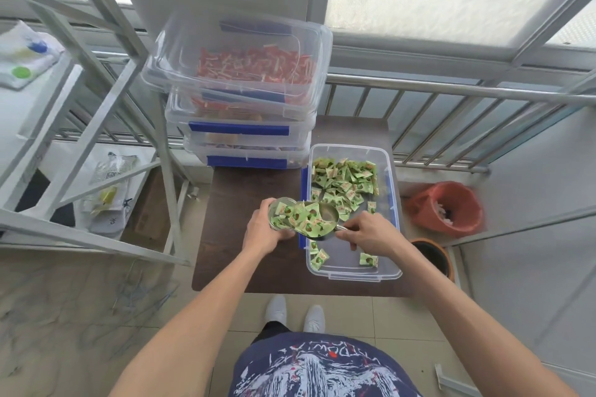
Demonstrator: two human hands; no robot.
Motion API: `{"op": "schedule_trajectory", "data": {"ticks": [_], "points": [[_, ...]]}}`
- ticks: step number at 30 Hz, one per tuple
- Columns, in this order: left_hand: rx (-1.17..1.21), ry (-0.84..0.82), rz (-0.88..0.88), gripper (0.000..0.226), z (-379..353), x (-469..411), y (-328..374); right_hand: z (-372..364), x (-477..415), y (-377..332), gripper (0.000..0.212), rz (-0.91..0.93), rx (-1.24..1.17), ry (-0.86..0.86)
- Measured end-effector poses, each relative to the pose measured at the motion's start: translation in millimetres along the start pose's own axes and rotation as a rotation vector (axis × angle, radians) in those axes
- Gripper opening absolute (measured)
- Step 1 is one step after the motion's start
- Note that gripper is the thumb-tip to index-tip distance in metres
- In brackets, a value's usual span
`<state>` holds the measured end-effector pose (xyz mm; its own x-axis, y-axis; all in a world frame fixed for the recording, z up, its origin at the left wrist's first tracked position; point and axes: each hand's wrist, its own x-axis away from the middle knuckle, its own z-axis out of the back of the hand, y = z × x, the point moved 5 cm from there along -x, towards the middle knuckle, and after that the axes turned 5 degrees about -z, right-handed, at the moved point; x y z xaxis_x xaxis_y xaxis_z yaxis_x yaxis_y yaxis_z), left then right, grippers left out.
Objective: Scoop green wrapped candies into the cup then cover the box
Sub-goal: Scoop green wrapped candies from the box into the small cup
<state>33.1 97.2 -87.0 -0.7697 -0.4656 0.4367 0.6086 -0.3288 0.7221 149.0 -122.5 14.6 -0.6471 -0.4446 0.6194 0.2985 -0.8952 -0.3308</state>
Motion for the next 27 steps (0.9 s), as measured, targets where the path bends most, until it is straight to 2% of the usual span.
{"op": "schedule_trajectory", "data": {"ticks": [6, 12, 16, 20, 24, 27], "points": [[0.001, -0.020, 0.021, 0.089, 3, -1, 1, 17, -9, -41, 0.036, -0.082, 0.120, -0.004], [-0.016, -0.028, 0.038, 0.087, 3, -3, -1, 27, -11, -81, 0.015, -0.147, 0.250, -0.007], [-0.037, -0.032, 0.048, 0.088, 2, -6, -2, 30, -5, -97, 0.027, -0.154, 0.304, 0.004], [-0.043, -0.042, 0.055, 0.090, 2, -9, -4, 35, 2, -103, 0.031, -0.143, 0.323, 0.030], [-0.035, -0.066, 0.065, 0.091, -1, -12, -7, 44, 8, -111, 0.014, -0.118, 0.335, 0.029], [-0.037, -0.068, 0.073, 0.092, -1, -10, -9, 56, 12, -114, 0.012, -0.130, 0.337, 0.052]]}}
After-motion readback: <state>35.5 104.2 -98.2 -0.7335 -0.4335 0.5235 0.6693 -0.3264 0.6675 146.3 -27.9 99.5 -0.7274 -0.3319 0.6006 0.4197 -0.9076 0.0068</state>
